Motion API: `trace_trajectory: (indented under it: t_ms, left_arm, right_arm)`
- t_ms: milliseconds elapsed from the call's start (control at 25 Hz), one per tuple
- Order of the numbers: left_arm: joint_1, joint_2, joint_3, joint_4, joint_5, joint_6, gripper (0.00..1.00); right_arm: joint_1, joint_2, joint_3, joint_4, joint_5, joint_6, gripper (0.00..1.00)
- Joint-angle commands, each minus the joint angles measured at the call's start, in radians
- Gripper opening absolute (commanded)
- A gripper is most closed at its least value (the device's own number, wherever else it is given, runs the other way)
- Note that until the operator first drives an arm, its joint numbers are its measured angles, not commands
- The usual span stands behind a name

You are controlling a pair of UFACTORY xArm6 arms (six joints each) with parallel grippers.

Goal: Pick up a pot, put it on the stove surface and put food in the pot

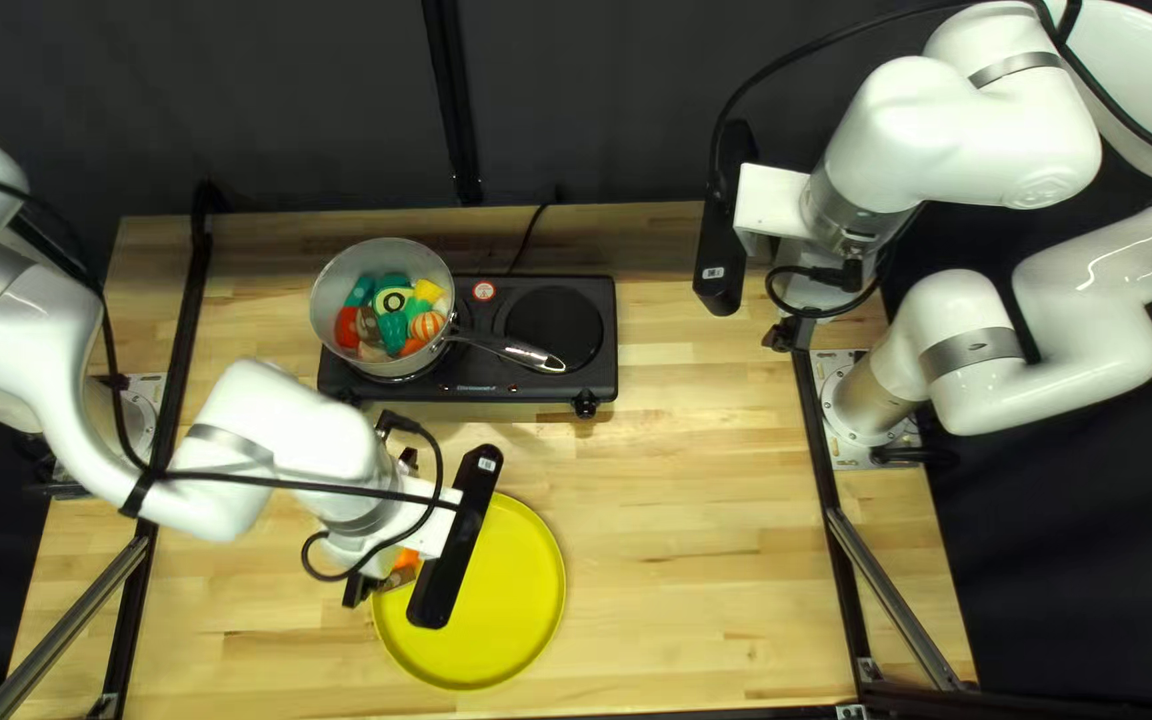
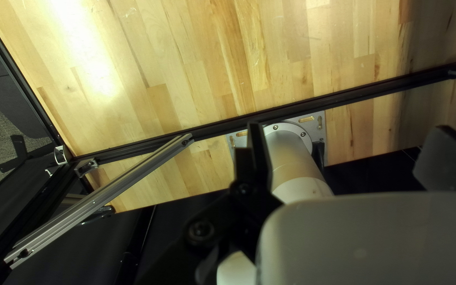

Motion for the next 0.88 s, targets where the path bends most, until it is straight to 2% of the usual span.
trace_trajectory:
  t_ms: [40,200,400,480,600,880]
  left_arm:
    - [0.0,0.0,0.0,0.0,0.0,0.0,1.0]
    - [0.042,0.205,-0.166,0.017,0.072,0.067,1.0]
    - [0.058,0.322,-0.252,0.042,0.066,0.092,1.0]
    - [0.06,0.335,-0.248,0.037,0.034,0.123,1.0]
    - [0.066,0.266,-0.134,0.015,-0.072,0.177,1.0]
    - [0.066,0.266,-0.134,0.015,-0.072,0.177,1.0]
  right_arm:
    - [0.0,0.0,0.0,0.0,0.0,0.0,1.0]
    - [0.0,0.0,0.0,0.0,0.0,0.0,1.0]
    - [0.0,0.0,0.0,0.0,0.0,0.0,1.0]
    - [0.0,0.0,0.0,0.0,0.0,0.0,1.0]
    - [0.0,0.0,0.0,0.0,0.0,0.0,1.0]
    - [0.0,0.0,0.0,0.0,0.0,0.0,1.0]
